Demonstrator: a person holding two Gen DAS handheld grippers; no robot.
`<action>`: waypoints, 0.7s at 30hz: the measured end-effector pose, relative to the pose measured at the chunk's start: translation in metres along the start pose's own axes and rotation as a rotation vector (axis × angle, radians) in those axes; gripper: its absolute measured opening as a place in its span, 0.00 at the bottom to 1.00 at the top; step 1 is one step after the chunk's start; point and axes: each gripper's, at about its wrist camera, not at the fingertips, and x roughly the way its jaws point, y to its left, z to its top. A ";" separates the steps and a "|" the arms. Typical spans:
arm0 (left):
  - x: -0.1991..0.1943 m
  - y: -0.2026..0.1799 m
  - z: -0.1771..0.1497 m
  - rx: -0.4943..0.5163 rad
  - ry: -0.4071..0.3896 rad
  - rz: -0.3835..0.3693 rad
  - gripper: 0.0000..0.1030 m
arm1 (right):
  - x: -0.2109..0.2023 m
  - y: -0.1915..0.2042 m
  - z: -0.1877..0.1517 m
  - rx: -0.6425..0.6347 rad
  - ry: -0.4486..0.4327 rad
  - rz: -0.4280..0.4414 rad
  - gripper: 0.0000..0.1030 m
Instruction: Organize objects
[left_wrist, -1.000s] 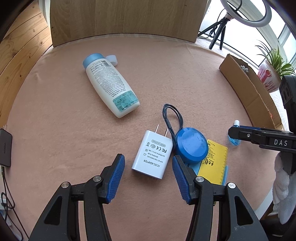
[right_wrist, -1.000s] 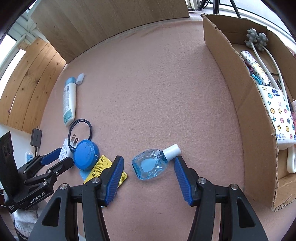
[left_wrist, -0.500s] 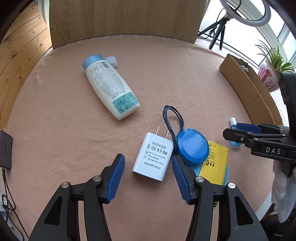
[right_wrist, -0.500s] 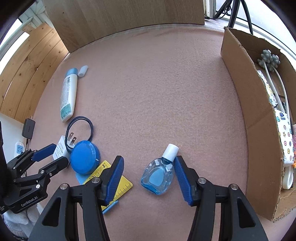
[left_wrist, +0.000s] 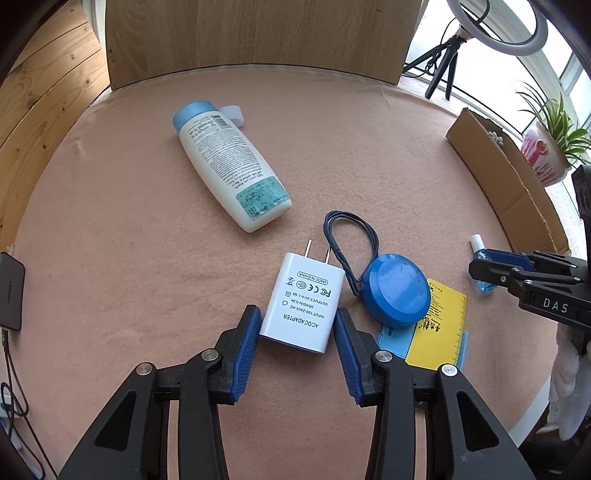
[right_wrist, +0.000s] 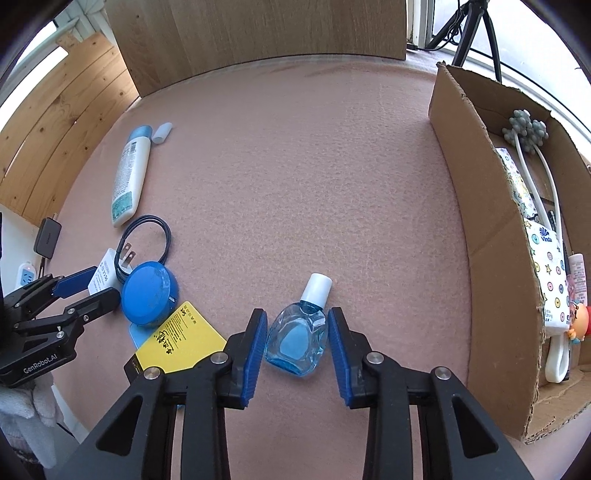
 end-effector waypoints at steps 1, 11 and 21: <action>0.000 0.001 -0.001 -0.002 -0.001 -0.004 0.41 | -0.001 0.000 -0.001 0.000 -0.001 -0.002 0.29; -0.014 0.022 -0.009 -0.104 -0.028 -0.034 0.38 | -0.007 -0.008 -0.009 0.045 -0.016 0.020 0.28; -0.030 0.029 -0.002 -0.146 -0.066 -0.044 0.37 | -0.039 -0.018 -0.012 0.087 -0.077 0.089 0.28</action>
